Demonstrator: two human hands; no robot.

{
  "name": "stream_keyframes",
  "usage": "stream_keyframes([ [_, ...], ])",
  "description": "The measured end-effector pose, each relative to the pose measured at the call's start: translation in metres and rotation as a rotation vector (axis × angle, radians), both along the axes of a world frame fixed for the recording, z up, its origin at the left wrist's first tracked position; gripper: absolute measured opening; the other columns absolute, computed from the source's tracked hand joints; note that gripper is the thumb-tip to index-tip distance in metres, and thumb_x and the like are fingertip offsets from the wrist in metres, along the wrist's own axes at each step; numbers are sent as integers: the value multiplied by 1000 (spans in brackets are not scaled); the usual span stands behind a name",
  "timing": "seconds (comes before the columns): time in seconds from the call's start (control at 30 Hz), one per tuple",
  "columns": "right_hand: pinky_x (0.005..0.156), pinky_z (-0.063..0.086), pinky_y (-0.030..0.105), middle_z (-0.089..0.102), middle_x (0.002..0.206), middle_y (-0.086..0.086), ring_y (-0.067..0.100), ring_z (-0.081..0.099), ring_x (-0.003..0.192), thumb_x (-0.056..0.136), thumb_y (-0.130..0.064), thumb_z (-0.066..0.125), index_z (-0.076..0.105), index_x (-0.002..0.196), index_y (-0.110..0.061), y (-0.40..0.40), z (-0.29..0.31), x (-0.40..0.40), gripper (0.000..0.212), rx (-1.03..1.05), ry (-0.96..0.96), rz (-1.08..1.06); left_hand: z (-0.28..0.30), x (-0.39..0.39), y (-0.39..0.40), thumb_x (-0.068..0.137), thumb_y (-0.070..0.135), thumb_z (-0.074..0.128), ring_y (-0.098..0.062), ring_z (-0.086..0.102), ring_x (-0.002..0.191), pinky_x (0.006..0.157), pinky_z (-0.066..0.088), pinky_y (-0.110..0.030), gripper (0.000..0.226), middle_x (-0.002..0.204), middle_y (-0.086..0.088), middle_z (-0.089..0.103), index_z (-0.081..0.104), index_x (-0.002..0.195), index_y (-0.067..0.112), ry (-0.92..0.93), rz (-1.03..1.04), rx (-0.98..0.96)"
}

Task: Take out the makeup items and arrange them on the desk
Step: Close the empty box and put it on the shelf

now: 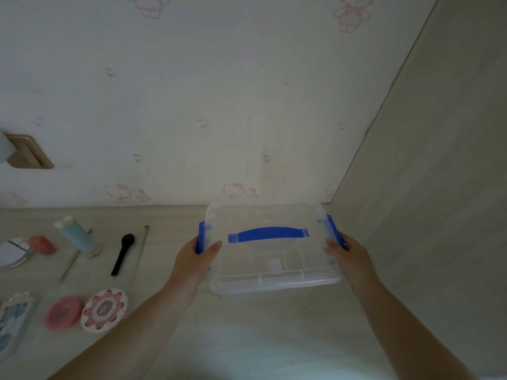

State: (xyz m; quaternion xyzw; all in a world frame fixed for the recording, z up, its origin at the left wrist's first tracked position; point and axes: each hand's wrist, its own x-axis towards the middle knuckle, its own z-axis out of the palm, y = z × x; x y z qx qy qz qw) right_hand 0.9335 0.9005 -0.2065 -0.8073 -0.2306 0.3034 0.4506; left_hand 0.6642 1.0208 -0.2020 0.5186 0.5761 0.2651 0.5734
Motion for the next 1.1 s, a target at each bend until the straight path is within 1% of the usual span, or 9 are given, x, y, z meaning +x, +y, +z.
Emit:
stream_keyframes([
  [0.17, 62, 45, 23, 67, 96, 13, 21, 60, 75, 93, -26, 54, 58, 120, -20, -1, -1, -5, 27, 64, -55, -8, -4, 4, -1, 88, 24, 60, -21, 52, 67, 61, 43, -33, 13, 76, -7, 57, 65, 96, 16, -24, 62, 24],
  [0.43, 71, 50, 36, 65, 91, 22, 24, 58, 71, 93, -26, 53, 61, 101, -18, 1, -3, -7, 15, 62, -150, 4, -7, 5, 0, 89, 25, 59, -23, 58, 75, 67, 48, -36, 10, 89, -13, 65, 64, 97, 23, -16, 61, 71],
  [0.53, 67, 47, 29, 65, 85, 14, 21, 58, 71, 93, -25, 53, 63, 109, -16, 2, -3, -8, 21, 62, -207, 7, -7, 5, 0, 89, 25, 58, -23, 60, 77, 71, 50, -37, 14, 90, -10, 66, 63, 103, 24, -12, 62, 84],
  [0.63, 64, 43, 24, 62, 79, 1, 16, 58, 72, 94, -25, 53, 61, 120, -21, 2, -2, -9, 28, 61, -253, 12, -5, 5, -1, 90, 24, 55, -22, 57, 73, 68, 48, -37, 8, 82, -7, 62, 61, 95, 25, 9, 38, 123],
  [0.8, 76, 48, 30, 63, 82, -2, 18, 61, 78, 93, -28, 53, 58, 126, -21, 2, -5, -8, 34, 46, -257, 3, -7, 5, 0, 90, 23, 51, -21, 46, 65, 60, 38, -32, 15, 71, -7, 46, 57, 90, 9, 58, -1, 166],
  [0.87, 81, 51, 34, 65, 89, -1, 19, 62, 82, 93, -29, 53, 56, 129, -20, 2, -5, -8, 37, 35, -255, 0, -7, 5, 1, 91, 23, 52, -21, 47, 66, 61, 40, -33, 12, 71, -6, 47, 56, 86, 12, 63, -11, 175],
  [0.93, 86, 51, 35, 65, 98, -1, 19, 62, 88, 93, -31, 54, 54, 132, -21, 2, -6, -7, 40, 36, -251, -4, -8, 5, 1, 91, 25, 54, -19, 51, 71, 65, 43, -33, 11, 77, -2, 52, 60, 97, 19, 52, -10, 167],
  [1.03, 80, 49, 31, 65, 103, 1, 19, 62, 89, 92, -32, 54, 52, 133, -22, 2, -4, -6, 42, 34, -195, -2, -14, 0, 2, 85, 40, 62, -19, 61, 101, 91, 51, -39, 57, 113, 4, 62, 43, 137, 24, 35, -2, 51],
  [1.1, 85, 47, 33, 63, 109, 2, 20, 61, 97, 91, -34, 57, 46, 136, -22, 0, -4, -3, 48, 56, -73, -26, -20, -9, -1, 73, 53, 67, -18, 59, 113, 98, 48, -46, 83, 129, 6, 58, 31, 144, 29, 12, -36, -20],
])
